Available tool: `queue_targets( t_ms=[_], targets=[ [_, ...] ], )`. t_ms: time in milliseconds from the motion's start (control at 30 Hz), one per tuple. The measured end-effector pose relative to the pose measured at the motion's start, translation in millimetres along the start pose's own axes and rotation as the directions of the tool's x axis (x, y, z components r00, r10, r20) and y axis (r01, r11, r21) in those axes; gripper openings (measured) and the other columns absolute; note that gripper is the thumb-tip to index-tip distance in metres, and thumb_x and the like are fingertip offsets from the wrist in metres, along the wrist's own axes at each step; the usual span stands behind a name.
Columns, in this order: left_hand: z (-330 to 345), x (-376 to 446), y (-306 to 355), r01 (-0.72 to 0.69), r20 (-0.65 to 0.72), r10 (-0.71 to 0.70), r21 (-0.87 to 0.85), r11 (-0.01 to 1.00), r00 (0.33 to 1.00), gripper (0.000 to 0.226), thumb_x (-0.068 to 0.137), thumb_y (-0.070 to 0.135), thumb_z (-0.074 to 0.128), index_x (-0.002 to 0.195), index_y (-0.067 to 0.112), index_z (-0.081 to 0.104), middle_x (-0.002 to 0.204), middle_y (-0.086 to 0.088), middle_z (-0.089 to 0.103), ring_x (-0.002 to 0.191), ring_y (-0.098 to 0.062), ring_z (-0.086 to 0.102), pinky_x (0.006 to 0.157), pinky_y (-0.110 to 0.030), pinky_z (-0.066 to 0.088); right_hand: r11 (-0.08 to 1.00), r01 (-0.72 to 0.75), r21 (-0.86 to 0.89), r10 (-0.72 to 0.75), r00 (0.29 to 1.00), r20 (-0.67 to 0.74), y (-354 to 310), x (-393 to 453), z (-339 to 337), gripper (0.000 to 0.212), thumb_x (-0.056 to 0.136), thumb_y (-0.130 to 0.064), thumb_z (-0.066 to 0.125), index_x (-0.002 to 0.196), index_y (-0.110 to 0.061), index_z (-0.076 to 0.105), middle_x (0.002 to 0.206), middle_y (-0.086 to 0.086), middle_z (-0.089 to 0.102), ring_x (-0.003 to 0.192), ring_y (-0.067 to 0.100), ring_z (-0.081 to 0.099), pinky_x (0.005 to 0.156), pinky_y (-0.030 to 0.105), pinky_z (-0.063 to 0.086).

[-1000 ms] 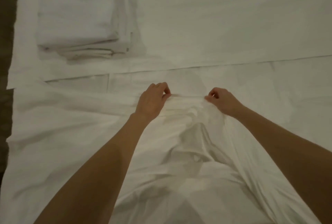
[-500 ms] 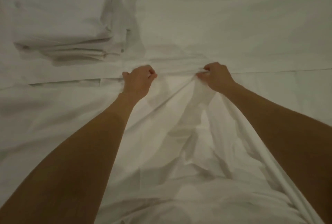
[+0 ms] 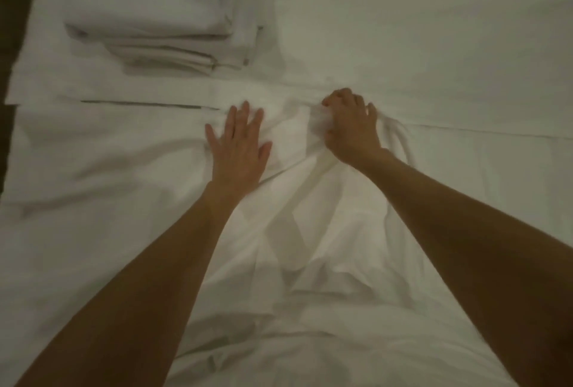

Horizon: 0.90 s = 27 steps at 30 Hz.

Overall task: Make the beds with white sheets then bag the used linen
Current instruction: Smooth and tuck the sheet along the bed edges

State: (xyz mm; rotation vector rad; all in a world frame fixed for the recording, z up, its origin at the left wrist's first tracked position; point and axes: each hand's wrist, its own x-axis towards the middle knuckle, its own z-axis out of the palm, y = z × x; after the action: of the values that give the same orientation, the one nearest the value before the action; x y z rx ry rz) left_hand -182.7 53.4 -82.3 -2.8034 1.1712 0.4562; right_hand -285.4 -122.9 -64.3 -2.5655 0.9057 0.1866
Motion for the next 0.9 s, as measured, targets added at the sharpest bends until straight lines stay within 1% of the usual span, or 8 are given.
queue_targets(
  t_ms=[133,267,433,533,633,733,833,900],
  targets=[
    [-8,-21,-51,0.056,0.033,-0.053,-0.088,0.995,0.998,0.052,0.104,0.040,0.025,0.153,0.023,0.021,0.162,0.003,0.014,0.149,-0.012,0.008,0.114,-0.062,0.003,0.991,0.121,0.064,-0.124,0.991,0.047,-53,-7,20,0.043,0.094,-0.028,0.050,0.135,-0.015,0.045,0.139,0.002,0.044,0.132,0.023,0.036,0.116,0.053,0.009],
    [-26,-26,-103,0.106,-0.033,-0.115,-0.189,0.976,0.993,0.046,0.105,0.033,0.027,0.149,0.021,0.031,0.156,0.000,0.030,0.145,-0.020,0.022,0.115,-0.059,0.010,0.988,0.153,0.016,-0.153,0.985,0.082,-105,-7,31,0.042,0.100,-0.035,0.041,0.137,-0.016,0.042,0.137,0.003,0.046,0.131,0.024,0.037,0.114,0.057,0.006],
    [-42,-18,-189,0.190,-0.025,-0.206,-0.284,0.940,0.978,0.037,0.105,0.026,0.033,0.136,0.016,0.051,0.140,-0.008,0.050,0.130,-0.029,0.041,0.110,-0.049,0.028,0.993,0.108,-0.052,-0.101,0.988,0.121,-169,7,40,0.038,0.103,-0.034,0.034,0.132,-0.013,0.046,0.130,0.007,0.052,0.125,0.028,0.045,0.113,0.058,0.012],
    [-46,-12,-246,0.241,-0.057,-0.275,-0.334,0.911,0.960,0.033,0.103,0.024,0.039,0.122,0.009,0.061,0.128,-0.013,0.058,0.121,-0.031,0.050,0.103,-0.041,0.036,0.997,0.055,-0.046,-0.049,0.992,0.119,-208,22,49,0.039,0.103,-0.034,0.032,0.123,-0.010,0.053,0.123,0.011,0.054,0.117,0.030,0.048,0.106,0.051,0.029],
    [-53,-9,-291,0.338,-0.069,-0.412,-0.457,0.823,0.909,0.035,0.099,0.026,0.050,0.130,0.010,0.053,0.136,-0.012,0.050,0.127,-0.028,0.044,0.105,-0.036,0.034,0.994,-0.017,-0.106,0.030,0.992,0.124,-237,36,57,0.042,0.104,-0.038,0.030,0.116,-0.007,0.057,0.118,0.012,0.055,0.114,0.031,0.045,0.094,0.045,0.036],
    [-59,-2,-324,0.461,0.039,-0.553,-0.603,0.651,0.832,0.050,0.095,0.037,0.057,0.135,0.009,0.045,0.137,-0.013,0.048,0.127,-0.029,0.045,0.102,-0.039,0.039,0.991,-0.006,-0.133,0.036,0.974,0.223,-264,44,65,0.043,0.102,-0.043,0.032,0.117,-0.010,0.056,0.117,0.011,0.059,0.115,0.030,0.047,0.095,0.044,0.034],
    [-59,7,-341,0.524,0.200,-0.576,-0.707,0.475,0.793,0.050,0.093,0.048,0.056,0.121,0.007,0.056,0.119,-0.012,0.060,0.109,-0.027,0.056,0.092,-0.036,0.044,0.998,-0.040,-0.044,0.050,0.963,0.265,-286,49,72,0.050,0.097,-0.055,0.036,0.108,-0.012,0.059,0.109,0.007,0.062,0.108,0.030,0.055,0.094,0.042,0.036],
    [-58,6,-342,0.518,0.296,-0.507,-0.766,0.381,0.810,0.044,0.091,0.048,0.059,0.105,0.007,0.063,0.101,-0.009,0.062,0.093,-0.024,0.057,0.083,-0.031,0.044,0.991,-0.111,0.069,0.087,0.956,0.281,-300,52,74,0.053,0.096,-0.060,0.036,0.080,-0.013,0.055,0.085,0.005,0.058,0.093,0.030,0.056,0.081,0.036,0.039]
  ],
)
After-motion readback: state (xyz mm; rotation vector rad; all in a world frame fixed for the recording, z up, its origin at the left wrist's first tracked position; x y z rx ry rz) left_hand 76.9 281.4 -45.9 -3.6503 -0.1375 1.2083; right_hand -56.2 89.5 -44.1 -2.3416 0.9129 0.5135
